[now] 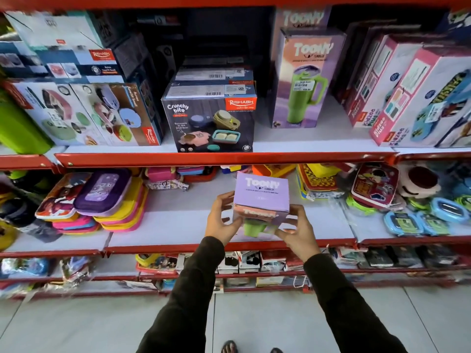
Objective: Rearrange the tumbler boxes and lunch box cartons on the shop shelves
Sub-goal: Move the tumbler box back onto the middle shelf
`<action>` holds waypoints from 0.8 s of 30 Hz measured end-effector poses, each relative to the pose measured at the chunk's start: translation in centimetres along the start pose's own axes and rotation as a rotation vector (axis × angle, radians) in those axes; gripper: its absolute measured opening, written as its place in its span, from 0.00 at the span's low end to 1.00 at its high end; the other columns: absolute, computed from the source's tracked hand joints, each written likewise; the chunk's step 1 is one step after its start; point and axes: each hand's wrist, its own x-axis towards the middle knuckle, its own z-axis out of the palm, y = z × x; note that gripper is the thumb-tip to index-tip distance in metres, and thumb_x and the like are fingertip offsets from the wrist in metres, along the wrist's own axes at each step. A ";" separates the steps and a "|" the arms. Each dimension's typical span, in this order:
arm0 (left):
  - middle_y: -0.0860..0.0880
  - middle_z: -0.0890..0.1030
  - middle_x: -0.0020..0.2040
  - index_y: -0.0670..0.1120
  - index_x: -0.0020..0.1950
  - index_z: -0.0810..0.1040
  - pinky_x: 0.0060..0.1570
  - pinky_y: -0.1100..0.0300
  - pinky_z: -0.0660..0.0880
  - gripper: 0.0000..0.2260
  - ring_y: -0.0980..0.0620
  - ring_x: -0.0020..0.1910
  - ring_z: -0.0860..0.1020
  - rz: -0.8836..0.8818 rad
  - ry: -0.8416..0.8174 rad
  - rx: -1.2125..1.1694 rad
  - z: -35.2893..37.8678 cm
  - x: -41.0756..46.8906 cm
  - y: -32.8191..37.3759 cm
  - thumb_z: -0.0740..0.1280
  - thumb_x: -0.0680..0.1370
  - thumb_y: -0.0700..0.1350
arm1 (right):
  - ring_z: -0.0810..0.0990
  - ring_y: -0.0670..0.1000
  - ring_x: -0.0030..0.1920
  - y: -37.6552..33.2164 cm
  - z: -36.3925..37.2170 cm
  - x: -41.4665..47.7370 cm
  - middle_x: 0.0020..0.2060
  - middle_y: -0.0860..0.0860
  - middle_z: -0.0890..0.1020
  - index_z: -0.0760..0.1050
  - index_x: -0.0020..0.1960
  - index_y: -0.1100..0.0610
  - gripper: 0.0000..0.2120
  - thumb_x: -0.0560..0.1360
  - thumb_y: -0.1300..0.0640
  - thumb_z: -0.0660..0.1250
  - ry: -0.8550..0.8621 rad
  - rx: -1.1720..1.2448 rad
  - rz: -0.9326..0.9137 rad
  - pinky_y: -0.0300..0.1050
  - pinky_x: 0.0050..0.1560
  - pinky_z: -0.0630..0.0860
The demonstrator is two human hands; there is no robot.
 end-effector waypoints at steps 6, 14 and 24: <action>0.56 0.80 0.62 0.58 0.66 0.72 0.50 0.73 0.77 0.27 0.66 0.58 0.79 0.207 0.052 -0.080 -0.2 -1.3 5.0 0.71 0.67 0.57 | 0.85 0.46 0.56 -4.2 -4.1 -0.6 0.56 0.45 0.83 0.73 0.56 0.41 0.30 0.69 0.70 0.79 0.014 0.042 -0.155 0.40 0.52 0.84; 0.52 0.80 0.65 0.48 0.72 0.75 0.64 0.54 0.79 0.27 0.55 0.65 0.80 0.591 0.173 -0.074 -0.9 0.7 14.6 0.75 0.74 0.49 | 0.86 0.40 0.51 -14.3 -8.2 -0.2 0.53 0.41 0.87 0.79 0.61 0.46 0.28 0.69 0.69 0.79 0.140 0.092 -0.516 0.32 0.47 0.81; 0.49 0.81 0.66 0.50 0.75 0.74 0.57 0.67 0.79 0.28 0.53 0.63 0.81 0.733 0.167 -0.093 -0.1 4.5 24.0 0.76 0.75 0.47 | 0.85 0.37 0.55 -21.7 -12.3 3.6 0.54 0.39 0.87 0.78 0.67 0.56 0.24 0.74 0.65 0.77 0.261 0.077 -0.720 0.28 0.51 0.80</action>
